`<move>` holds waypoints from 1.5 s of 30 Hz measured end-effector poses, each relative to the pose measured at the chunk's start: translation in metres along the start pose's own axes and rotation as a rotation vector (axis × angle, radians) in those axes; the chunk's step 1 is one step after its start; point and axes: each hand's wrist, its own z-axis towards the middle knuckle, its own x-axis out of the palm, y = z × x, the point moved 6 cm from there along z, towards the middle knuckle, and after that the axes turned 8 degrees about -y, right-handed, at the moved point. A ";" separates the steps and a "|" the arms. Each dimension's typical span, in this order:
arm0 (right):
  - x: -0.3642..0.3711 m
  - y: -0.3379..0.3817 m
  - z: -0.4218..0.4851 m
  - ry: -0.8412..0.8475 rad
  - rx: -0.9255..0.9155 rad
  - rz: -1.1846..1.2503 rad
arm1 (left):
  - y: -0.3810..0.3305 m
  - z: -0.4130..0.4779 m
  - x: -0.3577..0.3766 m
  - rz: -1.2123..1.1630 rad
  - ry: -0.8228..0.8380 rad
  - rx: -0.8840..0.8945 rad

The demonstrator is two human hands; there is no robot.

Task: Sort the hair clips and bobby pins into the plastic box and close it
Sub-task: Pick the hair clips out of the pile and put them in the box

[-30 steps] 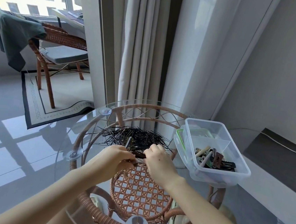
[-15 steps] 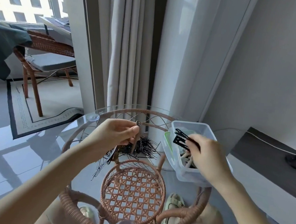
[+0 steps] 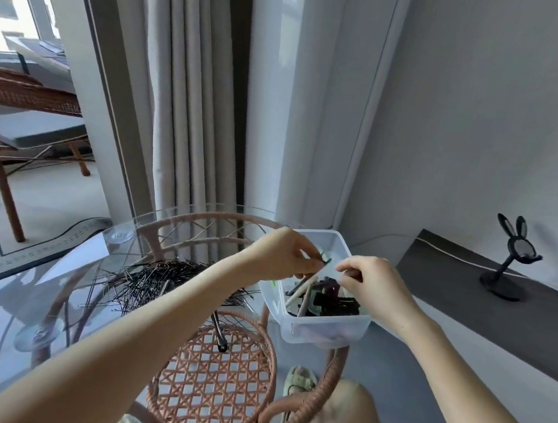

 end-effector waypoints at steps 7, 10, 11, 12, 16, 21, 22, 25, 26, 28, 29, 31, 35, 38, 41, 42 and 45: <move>-0.020 0.025 -0.006 -0.282 -0.143 -0.055 | 0.004 -0.003 0.007 0.298 0.178 0.127; -0.014 0.063 -0.025 -0.271 -0.280 0.063 | 0.031 -0.016 -0.025 0.304 0.060 0.070; -0.005 0.078 -0.034 -0.209 -0.320 0.091 | 0.046 -0.022 -0.036 0.329 0.021 0.042; 0.008 0.092 -0.044 -0.125 -0.352 0.107 | 0.060 -0.029 -0.047 0.356 -0.022 0.005; 0.086 0.121 -0.066 0.158 -0.349 -0.049 | 0.126 -0.067 -0.088 0.413 -0.243 -0.237; 0.142 0.121 -0.056 0.211 -0.216 -0.181 | 0.171 -0.112 -0.093 0.486 -0.348 -0.452; 0.147 0.121 -0.055 0.206 -0.201 -0.167 | 0.174 -0.115 -0.087 0.503 -0.326 -0.459; 0.151 0.122 -0.053 0.182 -0.210 -0.165 | 0.181 -0.116 -0.072 0.530 -0.263 -0.457; 0.150 0.123 -0.052 0.158 -0.219 -0.149 | 0.181 -0.114 -0.069 0.529 -0.258 -0.463; 0.144 0.130 -0.050 0.085 -0.244 -0.070 | 0.180 -0.113 -0.066 0.539 -0.277 -0.479; 0.140 0.135 -0.048 0.052 -0.261 -0.040 | 0.180 -0.113 -0.065 0.546 -0.287 -0.480; 0.139 0.147 -0.041 0.053 -0.288 -0.035 | 0.182 -0.114 -0.065 0.547 -0.289 -0.483; 0.165 0.165 -0.028 0.179 -0.353 -0.097 | 0.189 -0.121 -0.072 0.456 -0.306 -0.510; 0.181 0.165 -0.024 0.169 -0.392 -0.153 | 0.191 -0.127 -0.078 0.410 -0.304 -0.520; 0.177 0.165 -0.025 0.089 -0.415 -0.068 | 0.188 -0.130 -0.086 0.281 -0.340 -0.523; 0.174 0.164 -0.026 0.081 -0.393 -0.009 | 0.185 -0.131 -0.088 0.207 -0.355 -0.528; 0.155 0.160 -0.028 0.114 -0.209 0.307 | 0.171 -0.132 -0.096 -0.034 -0.406 -0.549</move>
